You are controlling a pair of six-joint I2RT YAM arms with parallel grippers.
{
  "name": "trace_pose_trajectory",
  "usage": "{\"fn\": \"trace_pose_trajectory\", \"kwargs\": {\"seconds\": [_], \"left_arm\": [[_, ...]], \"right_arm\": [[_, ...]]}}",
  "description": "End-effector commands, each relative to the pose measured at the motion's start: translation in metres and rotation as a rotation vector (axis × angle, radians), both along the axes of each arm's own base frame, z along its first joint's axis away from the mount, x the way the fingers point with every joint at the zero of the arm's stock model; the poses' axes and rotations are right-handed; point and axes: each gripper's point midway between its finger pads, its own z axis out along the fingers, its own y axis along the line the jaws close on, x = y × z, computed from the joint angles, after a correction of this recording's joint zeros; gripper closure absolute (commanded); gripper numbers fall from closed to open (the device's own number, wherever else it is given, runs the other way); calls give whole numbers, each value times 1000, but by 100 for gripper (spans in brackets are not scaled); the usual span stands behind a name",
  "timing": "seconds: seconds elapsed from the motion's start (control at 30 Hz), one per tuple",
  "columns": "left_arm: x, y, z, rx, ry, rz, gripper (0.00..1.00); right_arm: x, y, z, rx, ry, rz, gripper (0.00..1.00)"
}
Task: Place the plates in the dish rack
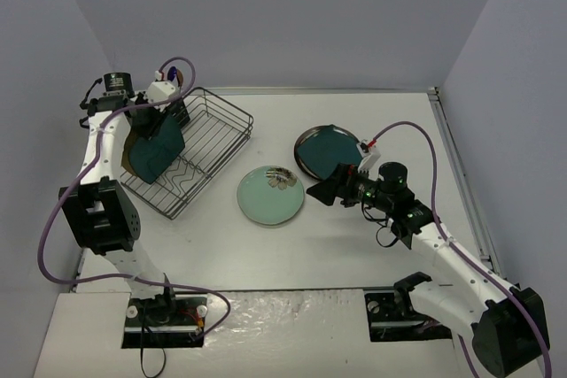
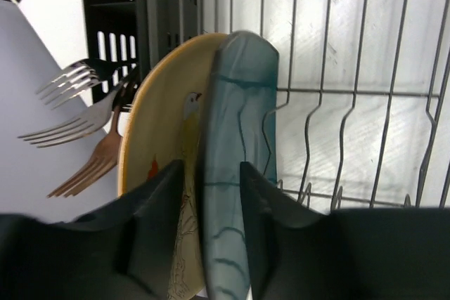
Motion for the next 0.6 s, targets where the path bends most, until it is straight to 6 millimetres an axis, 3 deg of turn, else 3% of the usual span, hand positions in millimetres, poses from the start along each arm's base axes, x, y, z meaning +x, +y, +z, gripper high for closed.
{"fn": "trace_pose_trajectory", "kwargs": {"seconds": [0.0,0.13,0.3,0.4,0.47,0.57], "left_arm": [[19,7,58,30,-202,29,59],[20,12,62,38,-218,62,50],[17,5,93,-27,-302,116,34],[8,1,124,-75,-378,193,14],[5,1,134,-80,-410,219,12],[-18,-14,177,-162,-543,288,3]], "right_arm": [[10,-4,24,11,-96,-30,0],[14,-10,24,-19,-97,-72,0],[30,-30,23,-95,-91,-209,0],[45,-49,15,-159,-51,-337,1],[52,-60,8,-192,-33,-407,1],[73,-85,-10,-243,37,-564,3]]}}
